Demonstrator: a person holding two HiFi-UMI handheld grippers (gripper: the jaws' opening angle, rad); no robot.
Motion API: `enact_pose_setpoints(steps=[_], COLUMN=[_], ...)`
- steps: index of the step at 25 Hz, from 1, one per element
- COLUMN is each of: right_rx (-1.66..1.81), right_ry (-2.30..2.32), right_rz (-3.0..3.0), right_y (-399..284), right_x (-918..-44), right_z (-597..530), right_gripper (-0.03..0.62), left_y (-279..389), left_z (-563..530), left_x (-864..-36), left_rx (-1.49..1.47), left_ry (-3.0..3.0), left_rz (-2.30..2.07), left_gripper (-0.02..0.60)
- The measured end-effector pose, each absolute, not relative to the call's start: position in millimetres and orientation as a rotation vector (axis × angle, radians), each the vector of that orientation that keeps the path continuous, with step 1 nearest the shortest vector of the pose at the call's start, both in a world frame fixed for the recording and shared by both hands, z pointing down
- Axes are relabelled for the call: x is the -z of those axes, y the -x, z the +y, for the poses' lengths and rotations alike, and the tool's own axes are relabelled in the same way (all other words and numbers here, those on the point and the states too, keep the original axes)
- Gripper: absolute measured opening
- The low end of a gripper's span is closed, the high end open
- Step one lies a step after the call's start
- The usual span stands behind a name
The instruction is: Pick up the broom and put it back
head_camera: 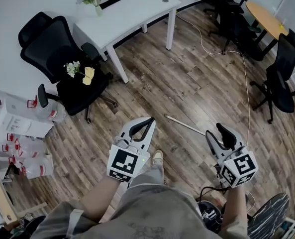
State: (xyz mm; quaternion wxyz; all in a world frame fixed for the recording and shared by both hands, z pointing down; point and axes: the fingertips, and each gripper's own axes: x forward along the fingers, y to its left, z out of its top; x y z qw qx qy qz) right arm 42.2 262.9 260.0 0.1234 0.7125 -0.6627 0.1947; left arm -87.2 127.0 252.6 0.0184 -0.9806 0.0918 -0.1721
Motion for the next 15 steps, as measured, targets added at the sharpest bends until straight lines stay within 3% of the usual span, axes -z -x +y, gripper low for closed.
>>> enact_pose_setpoints(steps=[15], right_rx=[-0.819], right_ry=[-1.758], right_rz=[-1.899], right_y=[-89.0], right_x=[-405.2], right_z=[170.7], right_gripper=[0.195], left_y=[73.2], left_z=[43.2], left_x=[-341.9], left_rx=[0.793], left_ry=[3.055], left_rz=[0.533], left_gripper=[0.017])
